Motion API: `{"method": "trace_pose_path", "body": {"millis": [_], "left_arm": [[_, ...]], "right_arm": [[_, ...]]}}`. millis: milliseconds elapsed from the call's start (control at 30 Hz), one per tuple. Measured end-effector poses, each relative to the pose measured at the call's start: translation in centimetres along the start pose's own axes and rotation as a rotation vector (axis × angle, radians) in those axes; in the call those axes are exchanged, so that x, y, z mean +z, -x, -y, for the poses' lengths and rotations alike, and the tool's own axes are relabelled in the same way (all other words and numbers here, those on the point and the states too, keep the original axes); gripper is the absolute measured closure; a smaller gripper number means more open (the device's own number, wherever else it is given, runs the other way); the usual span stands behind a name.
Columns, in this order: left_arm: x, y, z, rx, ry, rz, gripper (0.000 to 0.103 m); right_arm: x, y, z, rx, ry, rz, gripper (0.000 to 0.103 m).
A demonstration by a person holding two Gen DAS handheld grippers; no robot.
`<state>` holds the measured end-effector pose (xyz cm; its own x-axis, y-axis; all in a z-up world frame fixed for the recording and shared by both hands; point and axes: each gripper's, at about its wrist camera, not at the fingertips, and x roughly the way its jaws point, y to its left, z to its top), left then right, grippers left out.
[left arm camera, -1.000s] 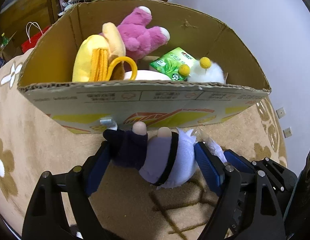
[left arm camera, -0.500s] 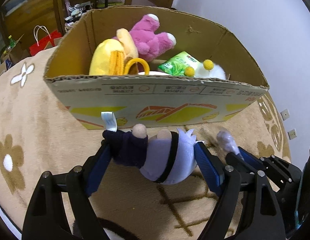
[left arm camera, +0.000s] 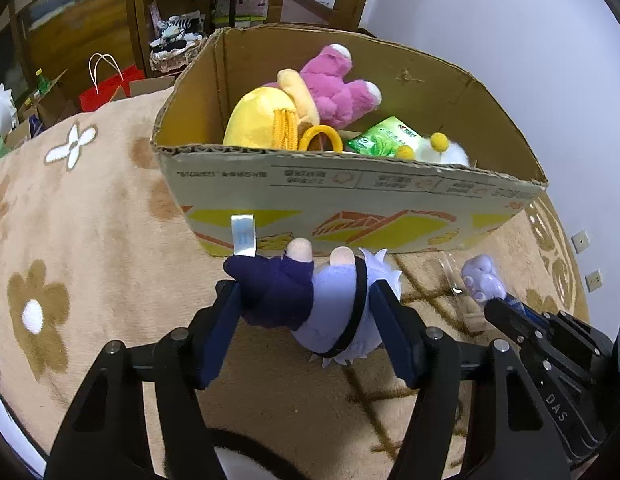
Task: Organize soft objects
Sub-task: 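Close left gripper on lavender doll while right grips the clear plastic bag, then lift lavender doll with left gripper while right lifts the bag over the box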
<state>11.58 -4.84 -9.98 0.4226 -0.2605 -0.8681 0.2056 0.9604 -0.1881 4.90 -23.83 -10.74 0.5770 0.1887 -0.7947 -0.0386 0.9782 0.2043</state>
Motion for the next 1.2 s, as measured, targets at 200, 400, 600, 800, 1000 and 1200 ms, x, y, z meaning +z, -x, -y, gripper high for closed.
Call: {"method": "trace_pose_path", "body": {"millis": [200,400,600,800,1000,1200], "left_arm": [[0.4,-0.6,-0.6,0.013,0.024,0.004,0.028],[1.0,-1.8,-1.8,-0.013,0.070,-0.015,0.012],[1.1,-3.3,-2.4,-0.106,0.092,-0.050,0.007],[0.7,-3.4,-0.9,-0.207,0.013,-0.070,0.031],[0.5,-1.8,0.6,-0.182,-0.052,-0.028,0.044],[-0.3,1.1,1.0,-0.082,-0.093,0.055,0.045]], "right_arm": [[-0.1,0.0,-0.2,0.000,0.008,-0.007,0.094],[0.0,-0.4,-0.1,0.005,0.004,-0.019,0.094],[0.0,-0.8,0.0,0.012,0.003,-0.026,0.094],[0.1,-1.1,0.1,0.016,-0.006,-0.030,0.094],[0.2,-0.5,0.1,0.018,-0.011,-0.009,0.094],[0.4,1.2,0.1,0.022,-0.015,0.037,0.095]]}}
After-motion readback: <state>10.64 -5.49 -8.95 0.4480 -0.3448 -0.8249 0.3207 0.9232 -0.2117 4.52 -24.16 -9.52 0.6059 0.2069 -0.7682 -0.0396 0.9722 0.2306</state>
